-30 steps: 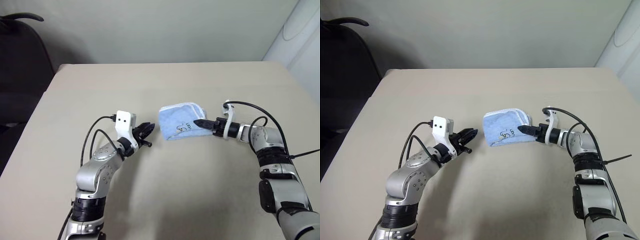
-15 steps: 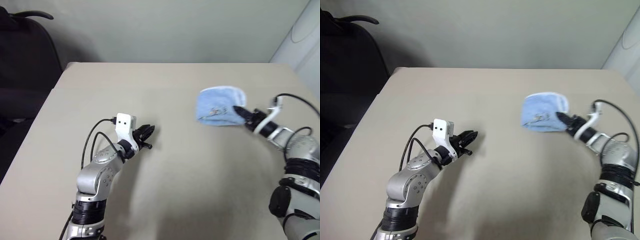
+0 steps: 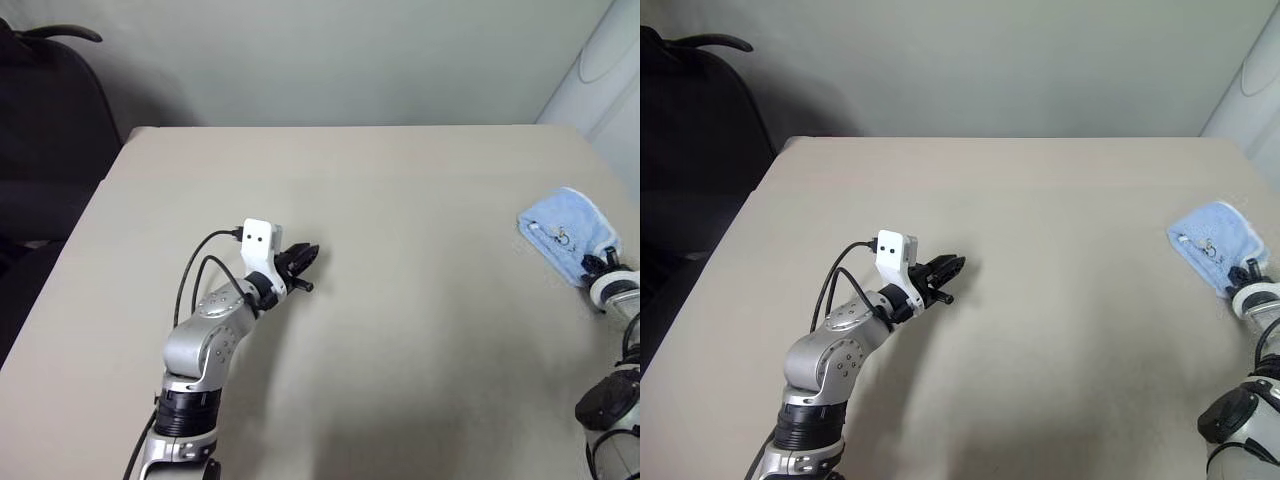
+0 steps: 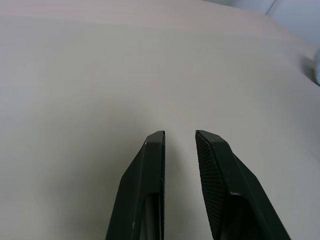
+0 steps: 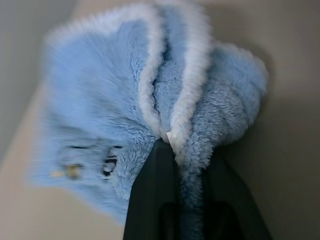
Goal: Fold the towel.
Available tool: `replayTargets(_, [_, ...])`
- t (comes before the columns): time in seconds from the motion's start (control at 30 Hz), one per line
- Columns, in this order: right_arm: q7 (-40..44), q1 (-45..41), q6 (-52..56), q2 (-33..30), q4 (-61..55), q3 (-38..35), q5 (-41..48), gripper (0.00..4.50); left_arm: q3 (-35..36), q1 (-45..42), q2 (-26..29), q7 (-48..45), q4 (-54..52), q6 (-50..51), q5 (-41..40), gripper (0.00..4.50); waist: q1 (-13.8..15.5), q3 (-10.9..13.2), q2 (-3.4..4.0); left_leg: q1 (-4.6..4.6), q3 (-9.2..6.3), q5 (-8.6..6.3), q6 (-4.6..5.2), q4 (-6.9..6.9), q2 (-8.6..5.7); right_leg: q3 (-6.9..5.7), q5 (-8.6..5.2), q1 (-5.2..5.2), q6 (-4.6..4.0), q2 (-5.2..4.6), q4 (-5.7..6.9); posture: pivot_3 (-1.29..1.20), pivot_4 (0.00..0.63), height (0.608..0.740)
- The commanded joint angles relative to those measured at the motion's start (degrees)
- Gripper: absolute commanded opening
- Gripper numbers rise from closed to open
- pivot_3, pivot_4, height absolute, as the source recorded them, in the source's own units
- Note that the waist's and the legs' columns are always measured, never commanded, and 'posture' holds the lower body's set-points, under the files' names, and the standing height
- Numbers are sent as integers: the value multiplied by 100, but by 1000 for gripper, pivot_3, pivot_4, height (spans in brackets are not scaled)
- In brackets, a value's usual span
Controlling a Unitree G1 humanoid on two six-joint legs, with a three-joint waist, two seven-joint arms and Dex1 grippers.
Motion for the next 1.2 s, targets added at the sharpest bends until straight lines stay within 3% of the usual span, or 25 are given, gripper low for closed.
replayTargets(0.03, [-86,24,-199,-83,-81,77,-7,1721,-1,17,-13,16,-143,15,-5,1059,0,0,0,0,0,0,1,0,0,1,0,0,0,0,-1,0,150,740])
replayTargets(0.3, [139,434,-232,-122,-813,313,25,4445,33,130,-43,47,-149,8,-20,1059,91,-1,1,1,-5,-5,9,11,-5,-8,0,14,0,-6,-2,0,150,740])
replayTargets(0.57, [415,1439,70,28,-2284,-2,653,4482,-30,32,-106,-11,77,-52,32,1059,63,-2,3,1,2,-6,10,8,-8,-2,-4,12,8,-8,-4,0,150,740])
replayTargets(0.77, [544,1631,-439,28,-2665,-185,817,4482,154,-151,-34,124,387,-388,287,1059,56,-3,4,2,1,-7,12,9,-9,0,-5,13,10,-8,-5,0,150,740])
replayTargets(0.93, [1949,1986,-697,-92,-4320,1378,454,4482,149,-152,817,59,1032,-1405,1281,1059,-71,-7,12,10,1,-8,14,1,-2,11,-6,7,10,15,-5,0,150,740])
replayTargets(1.1, [2893,1827,-932,-110,-4973,3007,-72,4482,695,-25,1109,-259,1235,-2097,1120,1059,-116,-9,5,13,-7,-8,13,6,-5,16,-6,10,10,18,-6,0,150,740])
replayTargets(1.2, [3107,1420,-1450,149,-4620,4247,-1008,4482,953,33,1106,-317,1391,-2263,1012,1059,-95,-9,6,12,-18,-8,14,5,-12,18,-6,12,10,11,-6,0,150,740])
